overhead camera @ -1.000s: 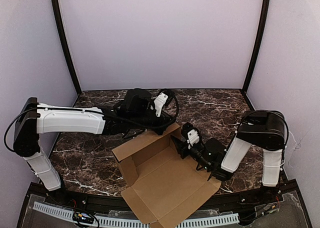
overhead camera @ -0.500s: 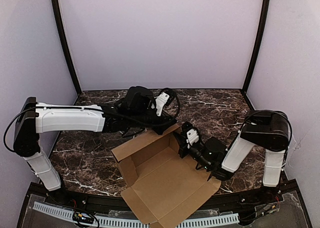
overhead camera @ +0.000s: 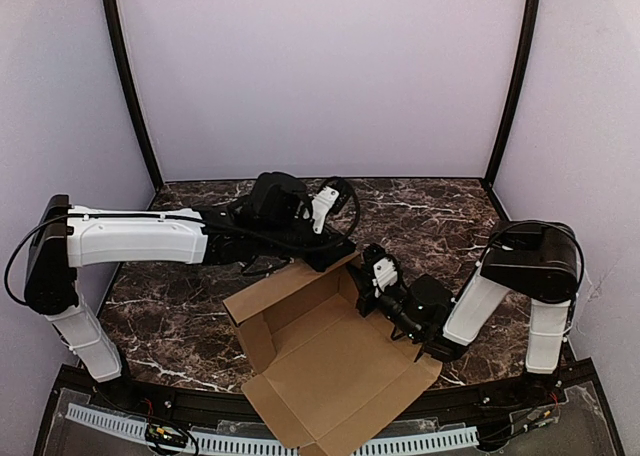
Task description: Fold the paper box
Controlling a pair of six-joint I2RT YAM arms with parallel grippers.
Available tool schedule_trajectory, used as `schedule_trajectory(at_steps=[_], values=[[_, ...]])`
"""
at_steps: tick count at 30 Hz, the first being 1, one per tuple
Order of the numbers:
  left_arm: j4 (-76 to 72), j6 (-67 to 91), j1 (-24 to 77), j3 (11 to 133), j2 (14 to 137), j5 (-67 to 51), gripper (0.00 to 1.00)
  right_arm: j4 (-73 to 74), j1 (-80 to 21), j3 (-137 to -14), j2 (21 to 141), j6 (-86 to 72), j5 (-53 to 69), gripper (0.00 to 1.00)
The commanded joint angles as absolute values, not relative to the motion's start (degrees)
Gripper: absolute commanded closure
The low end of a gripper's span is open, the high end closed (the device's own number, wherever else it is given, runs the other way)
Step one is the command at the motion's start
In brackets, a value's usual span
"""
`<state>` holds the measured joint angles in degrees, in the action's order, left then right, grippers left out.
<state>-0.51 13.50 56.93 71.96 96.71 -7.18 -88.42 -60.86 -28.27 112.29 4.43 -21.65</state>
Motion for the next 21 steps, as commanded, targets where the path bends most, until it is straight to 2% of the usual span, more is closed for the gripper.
schedule_trajectory(at_steps=[1,9,14,21], values=[[3.69,15.07,57.92,70.64,96.07,-10.56,0.88,-90.35,-61.25,-29.32,112.41,5.8,-22.67,1.0],[3.28,14.45,57.98,71.36,98.23,-9.22,0.88,-90.43,-61.36,-29.18,112.32,5.72,-22.79,0.99],[2.97,14.76,58.0,69.57,101.24,-8.85,0.93,-90.61,-61.48,-28.98,112.37,5.71,-22.83,0.98],[1.95,16.08,58.02,63.26,101.37,-7.51,0.98,-90.7,-61.76,-28.88,112.31,6.01,-22.75,0.88]])
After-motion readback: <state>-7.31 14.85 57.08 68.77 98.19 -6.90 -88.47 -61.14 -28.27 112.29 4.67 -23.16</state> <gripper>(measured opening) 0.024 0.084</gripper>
